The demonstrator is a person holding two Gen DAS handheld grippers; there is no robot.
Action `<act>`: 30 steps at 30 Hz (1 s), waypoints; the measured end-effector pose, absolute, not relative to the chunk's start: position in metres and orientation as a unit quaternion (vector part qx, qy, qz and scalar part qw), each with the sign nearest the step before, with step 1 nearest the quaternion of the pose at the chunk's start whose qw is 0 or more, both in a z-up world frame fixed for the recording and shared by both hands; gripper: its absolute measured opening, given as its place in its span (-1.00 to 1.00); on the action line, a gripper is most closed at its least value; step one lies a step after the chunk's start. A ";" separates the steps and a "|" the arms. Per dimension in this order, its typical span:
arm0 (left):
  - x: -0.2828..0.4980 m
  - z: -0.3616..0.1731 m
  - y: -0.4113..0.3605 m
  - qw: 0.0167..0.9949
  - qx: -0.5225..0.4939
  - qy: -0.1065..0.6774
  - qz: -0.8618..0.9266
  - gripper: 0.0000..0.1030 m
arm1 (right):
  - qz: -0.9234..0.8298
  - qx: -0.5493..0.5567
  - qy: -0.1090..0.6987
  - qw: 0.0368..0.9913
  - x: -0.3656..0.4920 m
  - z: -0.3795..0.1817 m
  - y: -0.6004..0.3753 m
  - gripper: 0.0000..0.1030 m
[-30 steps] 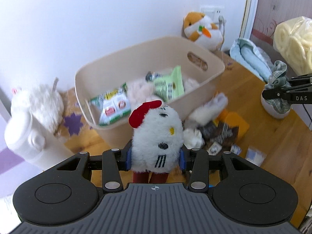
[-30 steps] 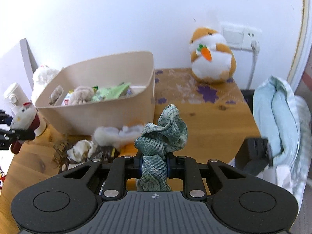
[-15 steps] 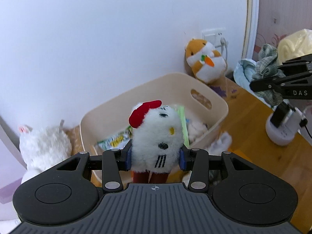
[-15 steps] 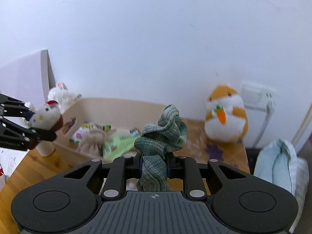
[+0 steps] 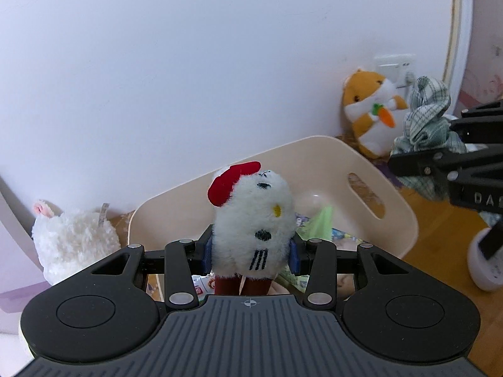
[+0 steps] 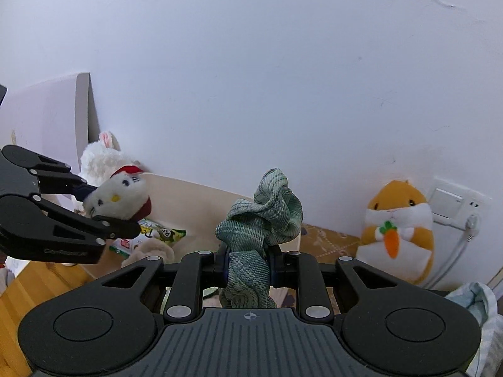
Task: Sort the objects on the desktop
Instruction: 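Carry the plaid cloth with the right gripper while the left carries the plush to the basket, then open both grippers to drop the cloth and plush into the basket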
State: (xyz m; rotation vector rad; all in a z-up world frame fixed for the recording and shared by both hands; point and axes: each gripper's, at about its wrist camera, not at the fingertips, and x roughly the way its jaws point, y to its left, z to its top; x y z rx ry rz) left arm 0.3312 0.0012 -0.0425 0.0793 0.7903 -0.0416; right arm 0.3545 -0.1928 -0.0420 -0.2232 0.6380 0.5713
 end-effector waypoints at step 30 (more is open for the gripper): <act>0.340 -0.064 0.022 0.903 0.017 0.423 0.074 0.58 | 0.268 -0.165 0.325 0.892 0.370 -0.084 -0.148 1.00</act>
